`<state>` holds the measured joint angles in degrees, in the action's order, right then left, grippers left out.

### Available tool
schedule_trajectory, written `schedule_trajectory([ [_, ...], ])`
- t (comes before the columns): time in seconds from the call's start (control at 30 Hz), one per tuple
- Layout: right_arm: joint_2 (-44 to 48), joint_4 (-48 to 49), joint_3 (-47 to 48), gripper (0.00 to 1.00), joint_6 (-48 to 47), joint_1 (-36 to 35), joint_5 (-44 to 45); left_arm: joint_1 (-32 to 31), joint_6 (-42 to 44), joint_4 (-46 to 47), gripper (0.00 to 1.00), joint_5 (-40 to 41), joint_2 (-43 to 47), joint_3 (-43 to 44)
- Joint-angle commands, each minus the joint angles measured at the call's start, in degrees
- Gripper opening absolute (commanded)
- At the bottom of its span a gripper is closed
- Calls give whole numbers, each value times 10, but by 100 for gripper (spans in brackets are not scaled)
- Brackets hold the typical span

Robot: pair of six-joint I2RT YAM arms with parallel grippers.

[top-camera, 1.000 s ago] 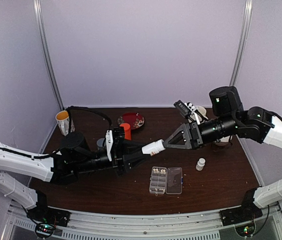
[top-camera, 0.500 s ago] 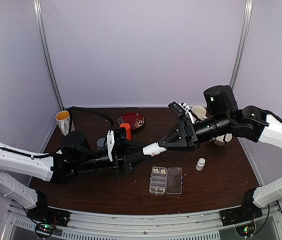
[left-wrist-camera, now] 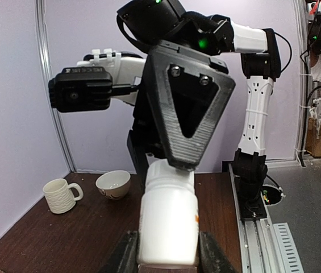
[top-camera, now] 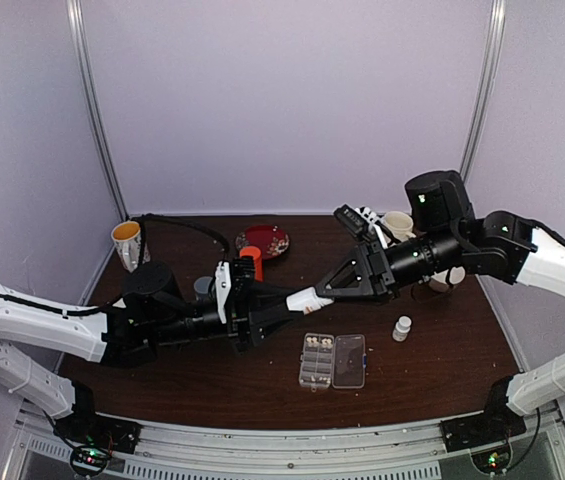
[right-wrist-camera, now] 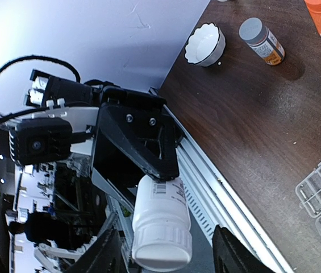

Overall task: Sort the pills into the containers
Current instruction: Unscrew the lid of the pill bottle.

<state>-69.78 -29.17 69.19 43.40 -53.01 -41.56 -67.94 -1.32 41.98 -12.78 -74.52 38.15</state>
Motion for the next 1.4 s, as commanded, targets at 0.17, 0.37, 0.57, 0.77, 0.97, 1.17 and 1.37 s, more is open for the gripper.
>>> schedule_trajectory([
  [0.17, 3, -19, 28, 49, -17, -7, -1, 0, 7, 25, 0, -9, -6, 20],
  [0.37, 1, -22, 28, 41, -21, -8, -2, 0, 5, 24, 0, -9, -7, 21],
  [0.57, -2, -25, 29, 35, -26, -10, -2, 0, 5, 24, 0, -10, -6, 21],
  [0.77, -3, -30, 33, 30, -34, -13, -1, 0, 4, 23, 0, -10, -7, 21],
  [0.97, -15, -58, 54, 24, -78, -23, 12, 0, 2, 23, 0, -10, -10, 26],
  [1.17, 3, -54, 53, 24, -299, -31, 6, 0, -8, 37, 0, -13, -17, 25],
  [1.37, 5, -49, 49, 21, -604, -29, -5, 0, -41, 77, 0, -24, -33, 21],
])
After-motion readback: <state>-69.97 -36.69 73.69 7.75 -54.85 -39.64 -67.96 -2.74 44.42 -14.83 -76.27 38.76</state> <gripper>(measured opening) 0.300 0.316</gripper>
